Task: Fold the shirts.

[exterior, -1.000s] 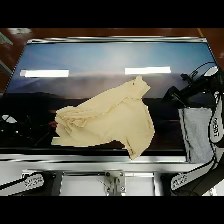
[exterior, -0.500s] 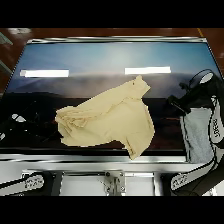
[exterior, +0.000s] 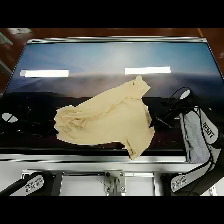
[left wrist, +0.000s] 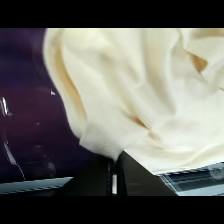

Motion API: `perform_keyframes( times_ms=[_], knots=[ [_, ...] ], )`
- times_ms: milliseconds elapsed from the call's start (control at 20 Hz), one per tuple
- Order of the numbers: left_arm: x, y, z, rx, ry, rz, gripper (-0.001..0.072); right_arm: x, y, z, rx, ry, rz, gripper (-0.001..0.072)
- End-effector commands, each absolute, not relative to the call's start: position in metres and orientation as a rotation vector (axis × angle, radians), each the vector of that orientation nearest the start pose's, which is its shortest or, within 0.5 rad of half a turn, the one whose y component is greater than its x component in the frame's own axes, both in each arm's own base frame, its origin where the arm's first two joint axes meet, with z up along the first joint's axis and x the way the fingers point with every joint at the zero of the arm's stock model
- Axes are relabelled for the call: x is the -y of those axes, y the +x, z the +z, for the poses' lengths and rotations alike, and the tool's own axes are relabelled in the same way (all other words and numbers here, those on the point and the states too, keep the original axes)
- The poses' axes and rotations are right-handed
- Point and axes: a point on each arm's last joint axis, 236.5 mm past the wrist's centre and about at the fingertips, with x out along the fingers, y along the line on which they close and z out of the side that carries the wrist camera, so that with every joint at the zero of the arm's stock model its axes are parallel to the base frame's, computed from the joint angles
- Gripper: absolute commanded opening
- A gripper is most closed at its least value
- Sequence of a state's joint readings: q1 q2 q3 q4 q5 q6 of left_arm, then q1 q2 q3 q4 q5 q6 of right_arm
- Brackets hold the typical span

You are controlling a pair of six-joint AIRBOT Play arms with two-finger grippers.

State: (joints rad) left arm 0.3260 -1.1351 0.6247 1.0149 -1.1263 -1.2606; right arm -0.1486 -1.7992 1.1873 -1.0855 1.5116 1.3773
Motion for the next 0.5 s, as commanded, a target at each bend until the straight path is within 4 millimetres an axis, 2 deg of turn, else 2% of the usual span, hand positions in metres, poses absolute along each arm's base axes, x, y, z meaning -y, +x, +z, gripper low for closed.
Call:
perform_keyframes(
  times_ms=[0, 50, 150, 200, 250, 300, 350, 400, 450],
  knots=[
    [0.03, 0.267, -0.063, -1.382, -0.567, -0.177, 0.0036, -0.099, 0.293, -0.133, -1.989, 0.475, 0.365, 0.0224],
    [0.029, 0.27, -0.058, -1.37, -0.563, -0.178, 0.0036, -0.106, 0.29, -0.129, -1.988, 0.438, 0.387, 0.0075],
    [0.026, 0.282, -0.036, -1.313, -0.536, -0.187, 0.0035, -0.119, 0.296, -0.105, -1.91, 0.36, 0.448, 0.0063],
    [0.022, 0.294, -0.017, -1.255, -0.509, -0.19, 0.0035, -0.121, 0.303, -0.087, -1.84, 0.32, 0.482, 0.0063],
    [0.019, 0.305, 0.009, -1.184, -0.483, -0.188, 0.0035, -0.122, 0.314, -0.06, -1.749, 0.282, 0.512, 0.0063],
    [0.015, 0.318, 0.042, -1.095, -0.452, -0.186, 0.0035, -0.121, 0.327, -0.028, -1.643, 0.249, 0.527, 0.0063],
    [0.011, 0.33, 0.09, -0.972, -0.407, -0.184, 0.0035, -0.119, 0.342, 0.016, -1.501, 0.21, 0.537, 0.0063],
    [0.009, 0.336, 0.142, -0.843, -0.367, -0.178, 0.0035, -0.116, 0.356, 0.064, -1.347, 0.173, 0.537, 0.0063],
    [0.008, 0.336, 0.206, -0.686, -0.322, -0.17, 0.0035, -0.111, 0.367, 0.125, -1.16, 0.134, 0.525, 0.0063]
  ],
)
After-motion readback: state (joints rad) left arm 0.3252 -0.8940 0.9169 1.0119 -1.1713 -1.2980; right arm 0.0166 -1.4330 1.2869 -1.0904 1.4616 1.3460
